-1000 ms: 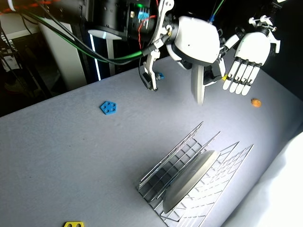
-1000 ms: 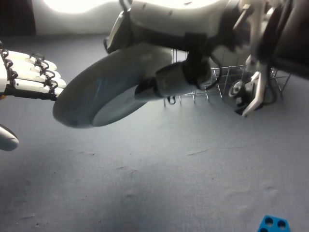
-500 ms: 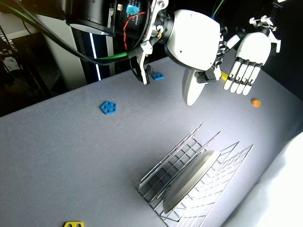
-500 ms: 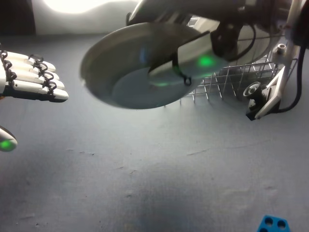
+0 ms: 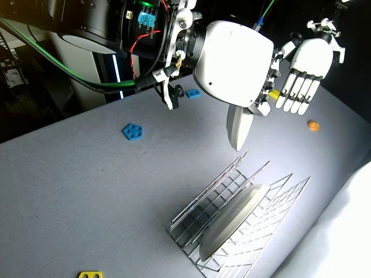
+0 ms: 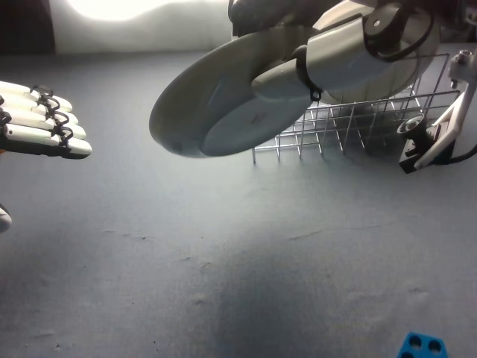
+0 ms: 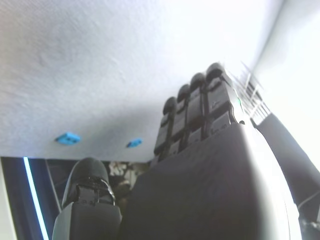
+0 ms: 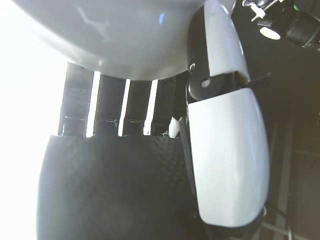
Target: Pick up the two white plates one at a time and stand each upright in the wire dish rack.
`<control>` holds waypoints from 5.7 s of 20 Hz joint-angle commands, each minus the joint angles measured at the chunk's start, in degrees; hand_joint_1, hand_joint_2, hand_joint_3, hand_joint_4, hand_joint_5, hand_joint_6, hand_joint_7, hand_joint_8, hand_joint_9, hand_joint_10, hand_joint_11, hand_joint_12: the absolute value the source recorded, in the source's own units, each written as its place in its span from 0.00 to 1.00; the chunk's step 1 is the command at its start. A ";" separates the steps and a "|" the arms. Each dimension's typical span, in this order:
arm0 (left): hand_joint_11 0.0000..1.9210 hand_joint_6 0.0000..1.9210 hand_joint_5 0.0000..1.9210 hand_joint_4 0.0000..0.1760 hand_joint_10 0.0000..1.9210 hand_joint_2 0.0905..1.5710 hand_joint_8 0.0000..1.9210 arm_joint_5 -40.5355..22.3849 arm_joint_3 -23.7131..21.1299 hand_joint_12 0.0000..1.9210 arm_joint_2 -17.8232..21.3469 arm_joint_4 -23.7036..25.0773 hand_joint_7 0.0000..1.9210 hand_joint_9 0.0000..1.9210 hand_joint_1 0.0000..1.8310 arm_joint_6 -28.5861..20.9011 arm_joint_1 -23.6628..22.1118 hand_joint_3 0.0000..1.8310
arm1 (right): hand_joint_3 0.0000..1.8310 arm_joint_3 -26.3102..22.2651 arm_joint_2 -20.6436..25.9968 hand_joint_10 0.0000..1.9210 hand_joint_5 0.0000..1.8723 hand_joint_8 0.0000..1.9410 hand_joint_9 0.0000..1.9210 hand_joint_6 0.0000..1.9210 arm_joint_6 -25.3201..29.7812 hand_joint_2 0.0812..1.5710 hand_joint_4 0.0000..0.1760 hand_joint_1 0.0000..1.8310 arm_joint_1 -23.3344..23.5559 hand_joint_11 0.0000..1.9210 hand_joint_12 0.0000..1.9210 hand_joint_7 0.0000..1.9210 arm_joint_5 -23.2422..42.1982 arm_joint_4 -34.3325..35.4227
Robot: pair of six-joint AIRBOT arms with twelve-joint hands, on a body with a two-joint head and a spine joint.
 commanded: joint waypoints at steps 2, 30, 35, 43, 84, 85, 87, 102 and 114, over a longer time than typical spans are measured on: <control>0.00 0.00 0.01 0.00 0.00 0.73 0.00 -0.47 0.05 0.00 0.14 -3.52 0.01 0.01 0.00 -0.05 -0.61 0.00 | 0.00 0.88 0.49 0.22 0.51 0.47 0.58 0.54 1.93 0.69 0.11 0.67 1.50 0.39 0.65 0.54 6.32 -0.34; 0.00 0.00 0.01 0.00 0.00 0.73 0.00 -0.09 -2.22 0.00 0.31 -2.50 0.02 0.02 0.00 -0.05 -0.85 0.00 | 0.00 9.23 2.40 0.31 0.51 0.48 0.54 0.55 3.78 0.70 0.13 0.66 0.16 0.39 0.67 0.53 5.74 6.08; 0.00 0.00 0.00 0.00 0.00 0.72 0.00 -0.03 -2.69 0.00 0.31 -2.50 0.02 0.01 0.00 -0.05 -0.87 0.00 | 0.00 9.69 2.83 0.25 0.50 0.48 0.56 0.55 3.74 0.70 0.11 0.67 -0.18 0.39 0.66 0.53 5.03 7.25; 0.00 0.00 0.00 0.00 0.00 0.72 0.00 -0.03 -2.99 0.00 0.31 -2.39 0.01 0.00 0.00 -0.05 -0.88 0.00 | 0.00 11.60 2.81 0.21 0.52 0.46 0.58 0.55 3.74 0.69 0.12 0.67 -0.17 0.39 0.66 0.53 5.26 8.47; 0.00 0.00 0.01 0.00 0.00 0.73 0.00 0.16 -3.99 0.00 0.27 -1.64 0.01 0.01 0.00 -0.05 -1.30 0.00 | 0.00 21.53 -4.64 0.25 0.48 0.51 0.56 0.58 0.85 0.70 0.13 0.66 -2.17 0.39 0.70 0.52 -3.16 4.95; 0.00 0.00 0.01 0.00 0.00 0.73 0.00 0.16 -4.02 0.00 0.27 -1.63 0.01 0.00 0.00 -0.05 -1.30 0.00 | 0.00 21.65 -4.77 0.28 0.47 0.54 0.54 0.61 0.85 0.72 0.15 0.65 -2.37 0.37 0.72 0.50 -2.77 4.95; 0.00 0.00 0.00 0.00 0.00 0.72 0.00 0.16 -4.06 0.00 0.27 -1.62 0.01 0.01 0.00 -0.05 -1.32 0.00 | 0.00 22.41 -5.28 0.29 0.52 0.47 0.56 0.54 0.85 0.69 0.14 0.67 -2.64 0.39 0.69 0.54 -2.61 4.95; 0.00 0.00 0.00 0.00 0.00 0.73 0.00 0.65 -5.28 0.00 0.24 -0.88 0.00 0.00 0.00 -0.05 -1.33 0.00 | 0.00 23.84 -6.57 0.23 0.50 0.48 0.56 0.55 0.85 0.70 0.11 0.67 -4.99 0.37 0.67 0.54 -1.44 4.95; 0.00 0.00 0.00 0.00 0.00 0.72 0.00 0.68 -5.33 0.00 0.25 -0.77 0.02 0.01 0.00 -0.05 -1.33 0.00 | 0.00 23.80 -6.62 0.34 0.36 0.17 0.34 0.29 0.85 0.66 0.00 0.60 -5.42 0.17 0.75 0.43 -1.50 4.90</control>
